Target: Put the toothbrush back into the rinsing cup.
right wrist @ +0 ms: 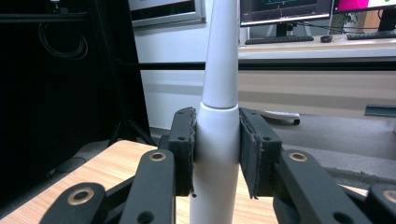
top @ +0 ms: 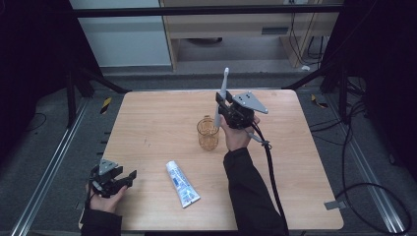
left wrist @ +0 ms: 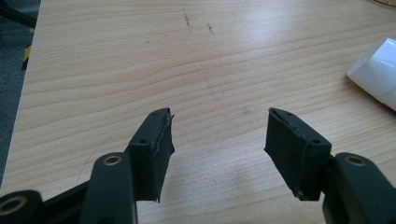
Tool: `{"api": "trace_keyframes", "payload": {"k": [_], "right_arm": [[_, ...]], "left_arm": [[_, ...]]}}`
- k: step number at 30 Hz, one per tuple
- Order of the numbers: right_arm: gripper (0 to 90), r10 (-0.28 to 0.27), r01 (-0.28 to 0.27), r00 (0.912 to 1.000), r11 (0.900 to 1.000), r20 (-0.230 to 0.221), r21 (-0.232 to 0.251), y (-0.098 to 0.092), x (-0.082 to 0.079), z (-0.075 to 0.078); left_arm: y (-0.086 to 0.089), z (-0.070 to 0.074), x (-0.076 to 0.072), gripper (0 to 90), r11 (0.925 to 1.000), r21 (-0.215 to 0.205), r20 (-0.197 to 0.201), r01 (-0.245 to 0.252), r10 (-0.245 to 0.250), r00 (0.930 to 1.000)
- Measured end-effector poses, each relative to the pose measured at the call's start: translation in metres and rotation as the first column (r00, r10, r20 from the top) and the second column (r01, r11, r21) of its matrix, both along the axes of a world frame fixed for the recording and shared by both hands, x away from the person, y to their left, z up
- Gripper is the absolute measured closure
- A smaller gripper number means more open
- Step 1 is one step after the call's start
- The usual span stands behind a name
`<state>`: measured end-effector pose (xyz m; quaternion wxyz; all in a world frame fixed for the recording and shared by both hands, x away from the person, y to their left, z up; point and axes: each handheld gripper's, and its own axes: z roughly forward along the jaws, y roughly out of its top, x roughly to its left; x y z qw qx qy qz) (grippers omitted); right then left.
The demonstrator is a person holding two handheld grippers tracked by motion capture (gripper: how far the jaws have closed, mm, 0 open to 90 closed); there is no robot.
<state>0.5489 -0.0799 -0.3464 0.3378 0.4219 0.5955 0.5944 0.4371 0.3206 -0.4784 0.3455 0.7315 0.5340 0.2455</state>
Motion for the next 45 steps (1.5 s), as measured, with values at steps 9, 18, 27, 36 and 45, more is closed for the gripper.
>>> {"api": "trace_keyframes", "payload": {"k": [9,18,27,36,45], "right_arm": [[68.1,0.017,-0.017,0.9998,1.000,-0.011,-0.006,0.011,0.007,-0.010],[68.1,0.018,-0.019,0.9991,1.000,-0.039,-0.022,0.015,0.013,-0.027],[68.0,0.011,-0.014,0.9977,0.999,-0.067,-0.045,0.017,0.015,-0.041],[68.0,0.012,-0.020,0.9959,0.996,-0.090,-0.089,0.020,0.016,-0.053],[67.9,0.014,-0.029,0.9903,0.994,-0.138,-0.105,0.019,0.019,-0.068]], "left_arm": [[0.000,0.000,0.000,40.2,1.0000,0.000,0.000,0.001,-0.001,1.0000],[0.000,0.000,0.000,40.2,1.0000,0.000,0.000,0.001,-0.001,1.0000],[0.000,0.000,0.000,40.2,1.0000,0.000,0.001,0.001,-0.001,1.0000],[0.000,0.000,0.000,40.2,1.0000,0.000,0.002,0.001,-0.001,1.0000],[0.000,0.000,0.000,40.2,1.0000,-0.001,0.003,0.002,-0.002,1.0000]]}}
